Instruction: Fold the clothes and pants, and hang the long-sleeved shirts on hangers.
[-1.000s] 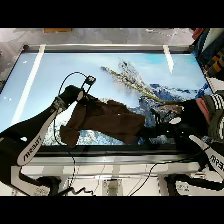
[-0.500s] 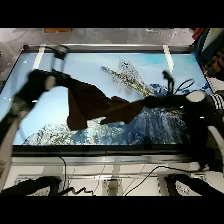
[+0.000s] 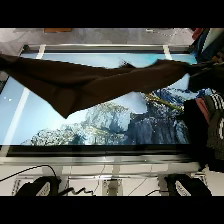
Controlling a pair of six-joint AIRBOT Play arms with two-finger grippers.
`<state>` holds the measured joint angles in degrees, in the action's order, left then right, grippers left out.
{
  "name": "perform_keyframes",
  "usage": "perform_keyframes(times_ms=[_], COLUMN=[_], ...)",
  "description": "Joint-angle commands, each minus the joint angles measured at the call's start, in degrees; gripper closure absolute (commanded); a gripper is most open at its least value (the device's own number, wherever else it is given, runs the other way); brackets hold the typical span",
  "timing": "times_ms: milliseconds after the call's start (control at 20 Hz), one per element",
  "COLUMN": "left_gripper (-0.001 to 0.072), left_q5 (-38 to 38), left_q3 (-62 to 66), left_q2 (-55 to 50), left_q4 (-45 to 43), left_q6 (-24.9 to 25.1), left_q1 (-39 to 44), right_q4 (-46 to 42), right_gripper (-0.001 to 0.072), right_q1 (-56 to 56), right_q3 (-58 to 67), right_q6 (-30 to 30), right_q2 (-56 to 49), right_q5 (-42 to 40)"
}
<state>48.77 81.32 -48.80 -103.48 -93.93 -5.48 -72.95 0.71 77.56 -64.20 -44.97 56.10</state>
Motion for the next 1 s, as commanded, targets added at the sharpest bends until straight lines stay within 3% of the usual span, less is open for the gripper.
perform_keyframes(times_ms=[0,450,750,850,950], left_gripper=[0.0697,0.0697,0.0697,0.0698,0.0697], left_q5=[0.7,3.9,12.4,13.0,13.0], left_q3=[0.0,-0.1,-0.1,-0.1,-0.1], left_q2=[3.0,1.6,1.7,3.6,6.4], left_q4=[0.0,0.0,0.2,6.2,13.1], left_q6=[0.1,0.3,0.8,5.9,7.9], left_q1=[-4.3,-4.3,-4.2,-4.3,-4.3], right_q4=[-7.7,-9.6,-9.5,-9.5,-9.5], right_gripper=[0.0695,0.0695,0.0695,0.0695,0.0696], right_q1=[0.0,0.0,0.0,0.0,0.0], right_q3=[1.3,1.5,1.5,1.5,1.5], right_q6=[-1.7,-2.6,-2.7,-2.7,-2.7], right_q2=[5.3,7.5,10.9,14.0,17.1], right_q5=[-0.5,3.4,5.6,5.5,5.0])
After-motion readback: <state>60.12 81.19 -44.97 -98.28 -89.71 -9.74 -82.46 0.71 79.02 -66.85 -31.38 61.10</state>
